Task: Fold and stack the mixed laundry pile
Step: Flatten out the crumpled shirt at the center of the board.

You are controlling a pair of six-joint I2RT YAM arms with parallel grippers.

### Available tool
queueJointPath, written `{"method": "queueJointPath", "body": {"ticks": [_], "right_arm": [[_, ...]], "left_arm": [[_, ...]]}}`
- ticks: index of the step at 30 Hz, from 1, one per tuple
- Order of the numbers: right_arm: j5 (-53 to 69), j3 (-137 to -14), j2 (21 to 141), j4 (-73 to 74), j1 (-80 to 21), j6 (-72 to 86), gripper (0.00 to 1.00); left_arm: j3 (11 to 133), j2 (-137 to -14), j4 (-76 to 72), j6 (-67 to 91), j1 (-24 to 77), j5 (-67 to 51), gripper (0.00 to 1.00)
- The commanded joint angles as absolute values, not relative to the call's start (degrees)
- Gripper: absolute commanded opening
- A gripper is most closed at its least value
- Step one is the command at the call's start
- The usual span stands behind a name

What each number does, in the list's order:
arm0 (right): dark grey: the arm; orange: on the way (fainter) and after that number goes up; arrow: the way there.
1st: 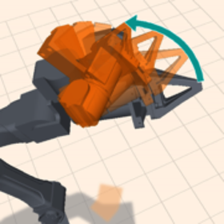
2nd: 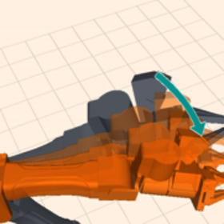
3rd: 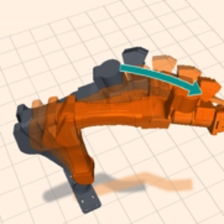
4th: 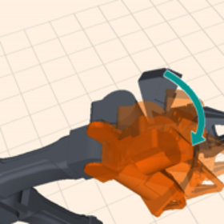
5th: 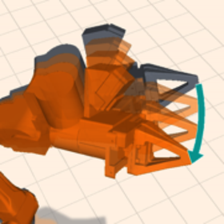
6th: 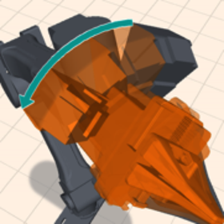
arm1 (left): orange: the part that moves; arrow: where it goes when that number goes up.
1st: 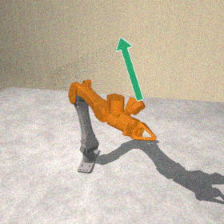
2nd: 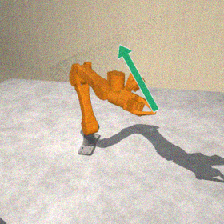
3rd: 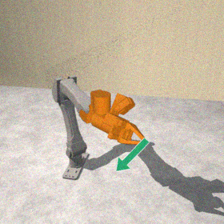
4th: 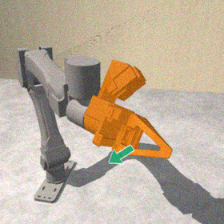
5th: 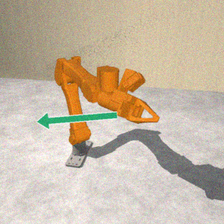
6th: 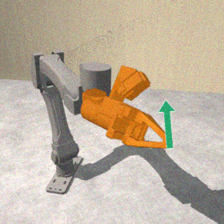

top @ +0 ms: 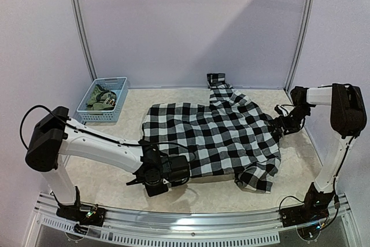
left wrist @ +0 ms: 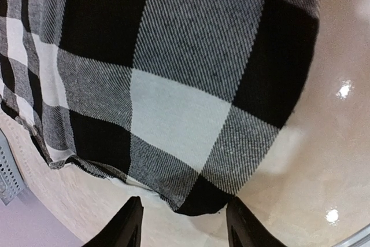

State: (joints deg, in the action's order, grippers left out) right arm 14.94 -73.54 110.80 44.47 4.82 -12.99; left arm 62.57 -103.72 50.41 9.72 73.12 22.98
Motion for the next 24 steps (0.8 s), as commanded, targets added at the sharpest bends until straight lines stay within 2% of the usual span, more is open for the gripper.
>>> {"method": "queueJointPath", "body": {"ticks": [1,4,6,8,10,18,19,22,24], "right_arm": [[18.7,-74.1,113.2,43.4,6.0,-11.5,0.75],[18.6,-73.8,113.3,42.9,6.8,-12.2,0.54],[18.4,-73.5,112.7,43.2,7.7,-12.5,0.34],[16.6,-73.0,111.0,44.3,8.2,-12.9,0.17],[13.6,-71.6,108.3,45.1,8.2,-13.4,0.10],[8.2,-67.4,91.5,52.0,7.7,-13.7,0.13],[8.5,-66.6,90.5,52.6,7.5,-13.7,0.16],[12.0,-64.8,89.1,55.6,7.3,-13.9,0.44],[13.8,-64.0,89.7,57.7,7.5,-14.4,0.55]], "left_arm": [[63.1,-107.4,51.4,8.8,74.1,23.5,0.44],[63.7,-109.4,51.2,8.6,74.1,23.2,0.23],[63.7,-109.5,51.7,8.9,74.2,23.1,0.12],[63.8,-108.3,52.6,9.7,74.2,23.4,0.04],[64.1,-106.3,54.1,10.5,74.3,23.8,0.00],[71.0,-96.5,64.9,13.3,75.4,25.8,0.00],[72.0,-95.6,65.7,13.6,75.7,25.9,0.00],[73.9,-94.4,67.7,13.9,76.2,23.9,0.00],[73.9,-95.3,69.5,14.5,76.2,22.8,0.00]]}}
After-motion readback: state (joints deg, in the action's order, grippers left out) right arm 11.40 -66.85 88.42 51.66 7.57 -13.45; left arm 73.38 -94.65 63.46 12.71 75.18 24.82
